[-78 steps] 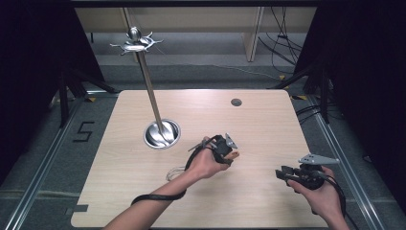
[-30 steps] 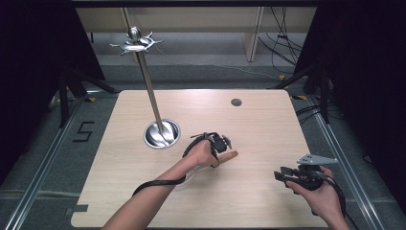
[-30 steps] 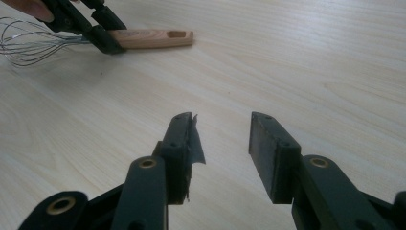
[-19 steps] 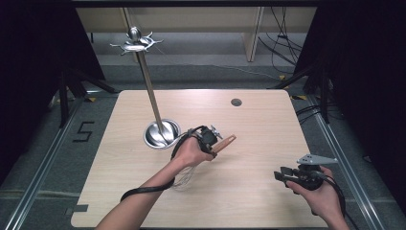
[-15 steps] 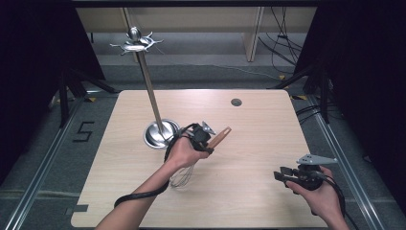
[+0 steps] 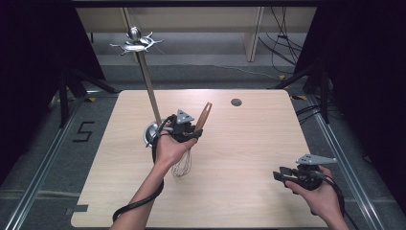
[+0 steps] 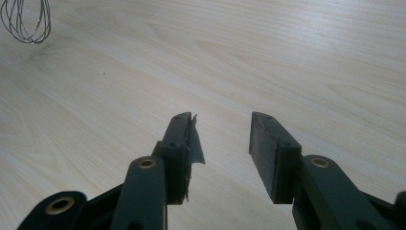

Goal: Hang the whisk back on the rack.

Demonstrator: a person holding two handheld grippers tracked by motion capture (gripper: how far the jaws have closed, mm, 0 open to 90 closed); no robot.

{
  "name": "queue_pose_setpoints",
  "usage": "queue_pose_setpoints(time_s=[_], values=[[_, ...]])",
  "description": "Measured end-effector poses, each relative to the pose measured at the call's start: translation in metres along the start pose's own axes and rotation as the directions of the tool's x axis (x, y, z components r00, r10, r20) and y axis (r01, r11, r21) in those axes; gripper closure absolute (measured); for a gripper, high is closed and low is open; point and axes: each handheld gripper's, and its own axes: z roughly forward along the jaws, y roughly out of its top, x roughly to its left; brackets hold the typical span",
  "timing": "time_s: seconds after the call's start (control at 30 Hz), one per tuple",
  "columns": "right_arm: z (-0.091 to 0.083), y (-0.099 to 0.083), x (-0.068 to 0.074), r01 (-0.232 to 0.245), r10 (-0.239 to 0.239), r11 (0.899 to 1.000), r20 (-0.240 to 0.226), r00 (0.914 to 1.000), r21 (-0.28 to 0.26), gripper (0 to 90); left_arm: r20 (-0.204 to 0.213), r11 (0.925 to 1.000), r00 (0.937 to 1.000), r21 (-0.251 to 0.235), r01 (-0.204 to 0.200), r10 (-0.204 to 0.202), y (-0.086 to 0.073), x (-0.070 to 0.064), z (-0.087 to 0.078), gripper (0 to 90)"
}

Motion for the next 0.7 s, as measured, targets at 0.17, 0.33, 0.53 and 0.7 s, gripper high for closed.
queue_pose_setpoints(time_s=[0.17,0.33,0.53,0.7], values=[[0.0,0.0,-0.001,0.015,-0.015,1.0,0.0,0.9999,-0.006,60.7,-0.055,0.9952,0.998,-0.094,0.027,-0.032,-0.001,-0.002,-0.014,68.3],[-0.001,0.001,0.0,0.01,-0.01,1.0,-0.011,0.9999,0.011,60.7,-0.088,0.9886,0.9954,-0.148,0.025,-0.039,0.002,-0.003,-0.028,68.3],[-0.001,0.001,0.0,0.019,-0.019,1.0,0.006,0.9998,0.004,60.7,-0.113,0.9725,0.9888,-0.222,0.07,-0.097,0.002,0.0,-0.048,68.2],[0.0,0.001,0.0,0.021,-0.021,1.0,0.001,0.9998,0.002,60.7,-0.141,0.9657,0.9844,-0.251,0.067,-0.105,0.005,0.003,-0.061,68.2]])
